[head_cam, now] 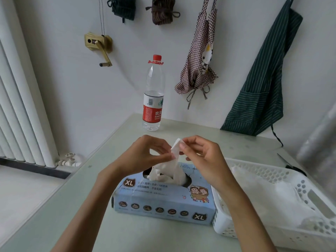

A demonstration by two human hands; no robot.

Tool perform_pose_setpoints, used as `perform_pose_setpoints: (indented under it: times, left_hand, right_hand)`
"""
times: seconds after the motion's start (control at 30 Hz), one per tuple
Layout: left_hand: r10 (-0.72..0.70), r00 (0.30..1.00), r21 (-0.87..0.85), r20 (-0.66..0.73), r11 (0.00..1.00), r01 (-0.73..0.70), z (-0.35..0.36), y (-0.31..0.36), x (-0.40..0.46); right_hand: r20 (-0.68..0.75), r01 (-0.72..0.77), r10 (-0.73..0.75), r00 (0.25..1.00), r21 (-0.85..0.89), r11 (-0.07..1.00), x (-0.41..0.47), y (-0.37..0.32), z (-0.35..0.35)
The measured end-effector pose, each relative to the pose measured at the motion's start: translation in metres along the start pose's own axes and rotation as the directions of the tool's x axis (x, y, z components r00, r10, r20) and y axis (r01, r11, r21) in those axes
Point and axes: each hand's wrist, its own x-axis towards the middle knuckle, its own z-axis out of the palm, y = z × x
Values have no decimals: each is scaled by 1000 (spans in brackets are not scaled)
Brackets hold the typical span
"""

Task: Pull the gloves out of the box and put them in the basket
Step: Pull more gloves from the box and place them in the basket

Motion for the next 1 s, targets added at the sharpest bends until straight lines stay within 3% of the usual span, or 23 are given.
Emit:
perform_pose_setpoints:
  times: [0.07, 0.13, 0.2, 0.33, 0.4, 0.53, 0.63, 0.73, 0.8, 0.87, 0.93, 1.0]
  left_hand:
    - [-21, 996, -76, -86, 997, 15, 0, 0, 0]
    - [-46, 983, -101, -175, 994, 28, -1, 1, 1]
    - [-64, 970, -95, -236, 995, 42, -2, 3, 3]
    - [-107, 953, -82, -282, 993, 87, -4, 3, 3]
    - [-137, 947, -83, -291, 990, 117, -9, 0, 2]
    - [-195, 937, -57, -291, 981, 186, -16, -7, -2]
    - [-229, 932, 16, -280, 970, 243, -15, -13, -2]
    - [-297, 904, 57, -309, 942, 329, -16, -16, -2]
    - [-271, 904, 67, -330, 949, 309, -22, -16, -2]
    - [-155, 936, 73, -316, 980, 187, -27, -12, -4]
    - [-55, 988, 64, -147, 996, 65, -27, -4, -8]
    - [-48, 997, 132, 63, 990, 39, -17, 2, -9]
  right_hand:
    - [0, -60, 60, 998, -52, 997, -1, 5, -1]
    - [73, -173, 193, 978, -225, 959, -5, 9, 2]
    - [71, -191, 242, 968, -419, 888, -11, 14, 13]
    - [-127, -113, 41, 991, -632, 767, -12, 19, 31]
    - [-174, -126, 8, 985, -676, 726, -10, 19, 27]
    - [-158, -124, 25, 987, -657, 743, -9, 23, 7]
    - [-60, -157, 145, 988, -385, 909, -4, 28, -7]
    - [61, -190, 209, 976, -222, 956, -3, 27, -12]
    - [71, -176, 196, 978, -225, 958, -2, 27, -11]
    - [83, -157, 178, 980, -219, 963, -1, 27, -11]
    - [125, -142, 174, 977, -231, 963, 1, 25, -10]
    - [172, -134, 181, 968, -253, 958, 1, 24, -8]
